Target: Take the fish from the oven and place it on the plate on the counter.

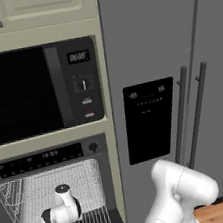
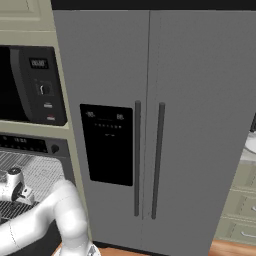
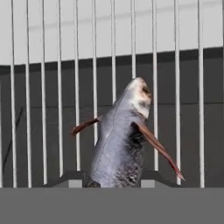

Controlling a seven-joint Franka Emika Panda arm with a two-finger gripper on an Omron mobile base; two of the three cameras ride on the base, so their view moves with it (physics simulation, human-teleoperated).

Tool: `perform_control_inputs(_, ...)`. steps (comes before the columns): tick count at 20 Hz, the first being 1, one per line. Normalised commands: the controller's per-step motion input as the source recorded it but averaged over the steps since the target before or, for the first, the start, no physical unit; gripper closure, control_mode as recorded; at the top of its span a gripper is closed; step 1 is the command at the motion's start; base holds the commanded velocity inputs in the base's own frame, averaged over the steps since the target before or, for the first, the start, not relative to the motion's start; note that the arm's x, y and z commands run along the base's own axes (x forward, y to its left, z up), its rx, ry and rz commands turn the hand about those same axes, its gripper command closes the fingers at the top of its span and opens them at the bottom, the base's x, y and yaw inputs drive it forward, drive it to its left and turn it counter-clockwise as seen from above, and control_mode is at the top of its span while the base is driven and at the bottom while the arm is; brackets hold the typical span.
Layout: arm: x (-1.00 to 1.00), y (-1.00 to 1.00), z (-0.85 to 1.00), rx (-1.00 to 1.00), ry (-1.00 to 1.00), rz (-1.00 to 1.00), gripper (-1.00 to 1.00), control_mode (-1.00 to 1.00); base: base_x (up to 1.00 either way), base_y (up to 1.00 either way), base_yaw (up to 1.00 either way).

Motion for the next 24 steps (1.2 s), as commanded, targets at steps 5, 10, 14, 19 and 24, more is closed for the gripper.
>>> perform_control_inputs(5, -0.86, -0.47, 0.75, 0.0, -0.16, 0.08, 1.0, -1.0, 0.0, 0.0, 0.0)
perform_control_inputs(10, -0.59, -0.57, 1.0, 0.0, -0.23, 0.09, 1.0, -1.0, 0.0, 0.0, 0.0)
perform_control_inputs(14, -0.26, -0.33, 1.0, 0.0, -0.22, 0.12, 1.0, -1.0, 0.0, 0.0, 0.0)
perform_control_inputs(19, -0.12, -0.16, 1.0, 0.0, -0.13, 0.11, 1.0, -1.0, 0.0, 0.0, 0.0)
perform_control_inputs(24, 0.0, -0.18, 1.0, 0.0, -0.07, 0.1, 1.0, -1.0, 0.0, 0.0, 0.0)
